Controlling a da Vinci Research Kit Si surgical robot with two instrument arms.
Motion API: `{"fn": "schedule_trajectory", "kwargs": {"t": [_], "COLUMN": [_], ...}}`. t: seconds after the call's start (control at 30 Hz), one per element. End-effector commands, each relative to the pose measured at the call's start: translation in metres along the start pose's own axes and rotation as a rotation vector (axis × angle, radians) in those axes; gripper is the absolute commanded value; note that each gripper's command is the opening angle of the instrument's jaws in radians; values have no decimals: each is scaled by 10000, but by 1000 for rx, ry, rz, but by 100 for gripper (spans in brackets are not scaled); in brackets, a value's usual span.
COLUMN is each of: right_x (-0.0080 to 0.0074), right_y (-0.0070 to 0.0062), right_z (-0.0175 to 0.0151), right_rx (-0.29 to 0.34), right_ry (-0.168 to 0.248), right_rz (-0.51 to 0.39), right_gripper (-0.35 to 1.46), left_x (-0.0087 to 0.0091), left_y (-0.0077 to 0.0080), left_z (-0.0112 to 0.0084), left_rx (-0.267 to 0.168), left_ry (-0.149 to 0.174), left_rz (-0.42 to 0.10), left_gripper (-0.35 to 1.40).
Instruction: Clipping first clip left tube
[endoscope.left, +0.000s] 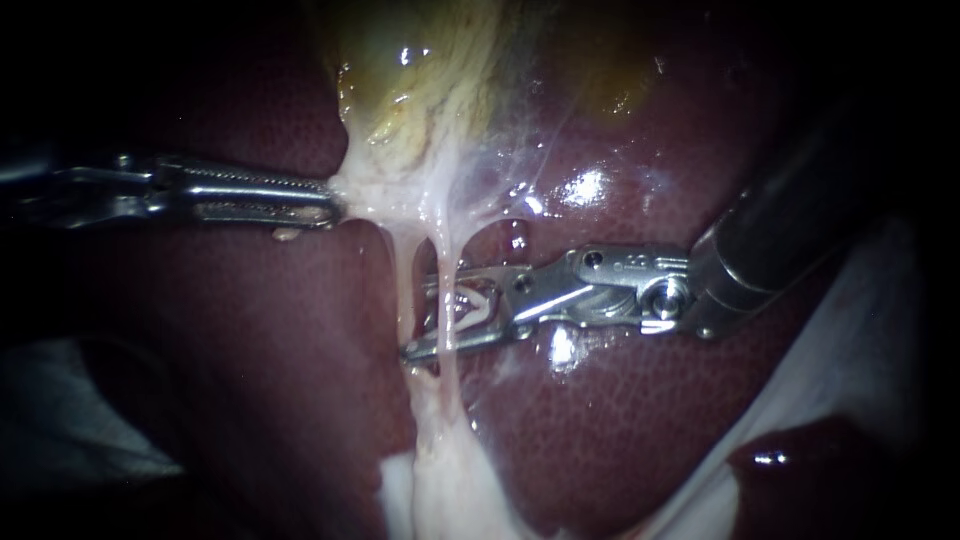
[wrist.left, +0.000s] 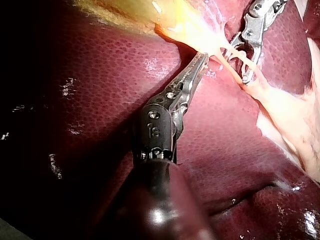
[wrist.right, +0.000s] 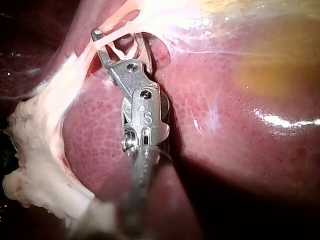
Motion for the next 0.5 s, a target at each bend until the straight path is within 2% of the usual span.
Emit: {"fn": "schedule_trajectory", "kwargs": {"t": [0.03, 0.5], "right_x": [0, 9], "right_y": [0, -8], "right_z": [-3, -61], "right_rx": [0, 3], "right_ry": [1, -11], "right_rz": [0, 11], "right_gripper": [39, 42], "left_x": [1, 4], "left_y": [-1, -3], "left_z": [0, -9], "left_rx": [-1, -3], "left_ry": [0, -1], "left_rz": [0, -2], "left_gripper": [-35, -35]}}
